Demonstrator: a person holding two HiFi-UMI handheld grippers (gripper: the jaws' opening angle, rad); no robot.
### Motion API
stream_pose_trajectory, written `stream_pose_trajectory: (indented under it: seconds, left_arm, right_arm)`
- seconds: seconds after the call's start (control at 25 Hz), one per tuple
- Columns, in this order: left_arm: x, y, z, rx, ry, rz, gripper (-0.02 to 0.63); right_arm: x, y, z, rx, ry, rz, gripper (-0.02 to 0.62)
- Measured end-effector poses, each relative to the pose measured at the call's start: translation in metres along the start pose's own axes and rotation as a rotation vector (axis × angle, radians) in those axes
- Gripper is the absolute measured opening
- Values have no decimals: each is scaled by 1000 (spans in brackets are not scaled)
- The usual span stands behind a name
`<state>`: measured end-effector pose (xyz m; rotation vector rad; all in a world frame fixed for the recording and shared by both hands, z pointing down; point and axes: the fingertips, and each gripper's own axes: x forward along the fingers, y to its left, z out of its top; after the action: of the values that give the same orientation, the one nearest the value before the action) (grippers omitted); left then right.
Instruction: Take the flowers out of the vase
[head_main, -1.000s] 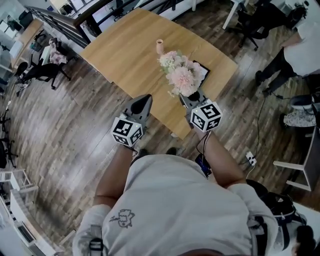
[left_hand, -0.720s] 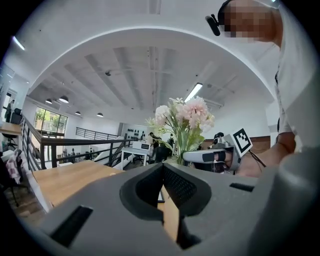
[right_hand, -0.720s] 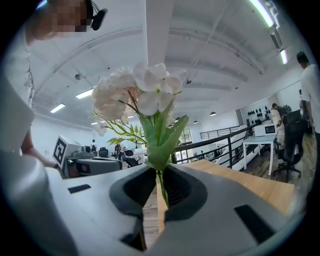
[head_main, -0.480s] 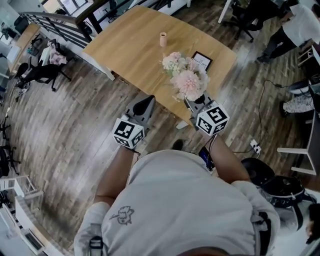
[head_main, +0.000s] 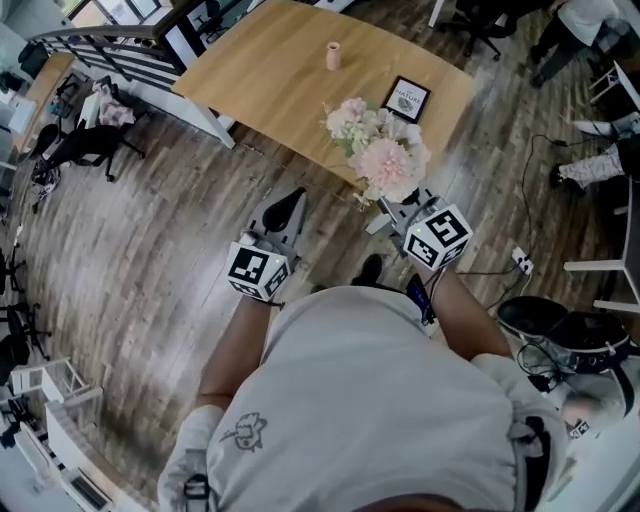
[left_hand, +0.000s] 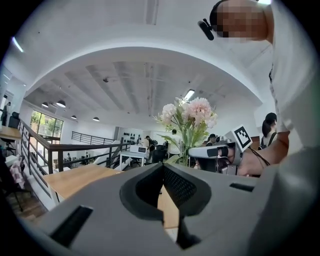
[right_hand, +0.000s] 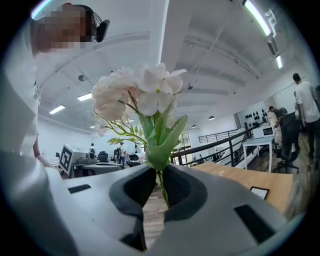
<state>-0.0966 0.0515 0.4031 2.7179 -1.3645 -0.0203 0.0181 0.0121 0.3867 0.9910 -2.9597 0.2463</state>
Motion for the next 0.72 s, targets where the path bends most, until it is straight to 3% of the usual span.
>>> stream_pose_trajectory:
  seconds: [0.44,0.72]
  left_arm:
    - [-90,-25,-16,41,2,-61,5]
    - [-105,-21,-19,8,10,-56,5]
  right_arm:
    - [-38,85,-38,-24,-3,-6,49]
    - [-44,94,-43,-5,8,-49,49]
